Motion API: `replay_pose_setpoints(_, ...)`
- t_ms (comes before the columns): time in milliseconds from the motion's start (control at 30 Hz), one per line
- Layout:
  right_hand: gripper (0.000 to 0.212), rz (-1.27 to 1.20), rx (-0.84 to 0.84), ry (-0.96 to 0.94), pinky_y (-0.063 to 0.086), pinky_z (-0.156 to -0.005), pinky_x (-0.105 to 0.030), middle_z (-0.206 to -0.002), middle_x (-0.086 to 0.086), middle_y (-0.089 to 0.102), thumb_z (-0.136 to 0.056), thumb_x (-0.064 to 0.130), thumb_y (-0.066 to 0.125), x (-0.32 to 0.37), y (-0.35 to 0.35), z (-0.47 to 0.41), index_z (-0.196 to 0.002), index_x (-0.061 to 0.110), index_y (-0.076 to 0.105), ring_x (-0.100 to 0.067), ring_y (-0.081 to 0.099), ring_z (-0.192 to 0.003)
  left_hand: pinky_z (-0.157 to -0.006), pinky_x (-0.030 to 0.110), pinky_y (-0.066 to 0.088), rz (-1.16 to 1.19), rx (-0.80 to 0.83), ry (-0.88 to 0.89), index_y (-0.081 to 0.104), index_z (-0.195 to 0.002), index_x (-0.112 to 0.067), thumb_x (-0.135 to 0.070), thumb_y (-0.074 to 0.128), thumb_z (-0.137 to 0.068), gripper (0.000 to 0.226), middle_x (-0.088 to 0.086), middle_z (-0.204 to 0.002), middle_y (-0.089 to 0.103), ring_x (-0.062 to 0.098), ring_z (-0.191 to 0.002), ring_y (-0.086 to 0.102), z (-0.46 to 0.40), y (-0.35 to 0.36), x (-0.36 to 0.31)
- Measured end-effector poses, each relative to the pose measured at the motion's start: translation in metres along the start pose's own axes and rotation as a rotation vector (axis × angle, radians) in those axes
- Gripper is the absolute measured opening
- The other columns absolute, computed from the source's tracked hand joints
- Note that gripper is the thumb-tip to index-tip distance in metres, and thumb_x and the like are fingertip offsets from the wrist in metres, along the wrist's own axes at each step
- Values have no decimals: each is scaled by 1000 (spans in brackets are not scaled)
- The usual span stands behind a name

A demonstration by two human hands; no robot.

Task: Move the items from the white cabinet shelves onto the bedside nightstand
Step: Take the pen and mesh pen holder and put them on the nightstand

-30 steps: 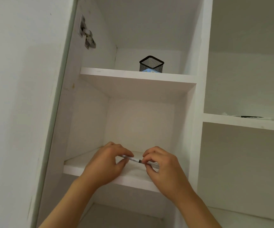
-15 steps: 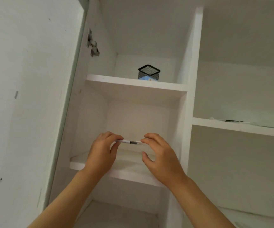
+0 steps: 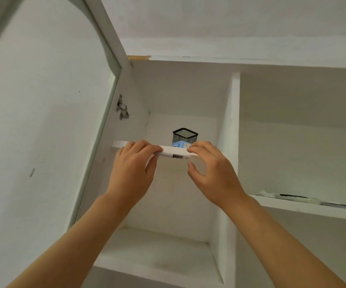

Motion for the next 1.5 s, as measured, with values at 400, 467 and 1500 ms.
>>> replay_pose_setpoints(400,28,88,83,150,43,-83,-26,-118,0,63,-94,17,68,-61,15,-76,-121,12,69,-21,62,-106,-71,36,44,-120,56,-134,77,-109,-18,-12,68,-95,17,1,-99,69,30,-89,62,-85,44,47)
replay_pose_setpoints(467,32,93,113,208,40,-86,-23,-125,-2,63,-95,20,71,-73,18,-88,-126,11,68,-21,61,-109,-71,32,41,-63,116,-220,76,-112,-18,-13,63,-98,19,1,-101,67,27,-91,62,-91,56,56)
replay_pose_setpoints(1500,61,-27,502,374,53,-86,-35,-131,-6,62,-86,21,82,-105,78,-132,-138,19,50,-25,64,-108,-77,36,45,11,6,-369,80,-106,-12,-3,63,-94,22,10,-92,68,32,-93,58,-88,87,93)
Point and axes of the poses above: each hand's wrist, its own z-axis away from the middle knuckle, its own y-axis out of the palm, x = y × z, the point moved 3 cm from there along -z, towards the middle knuckle
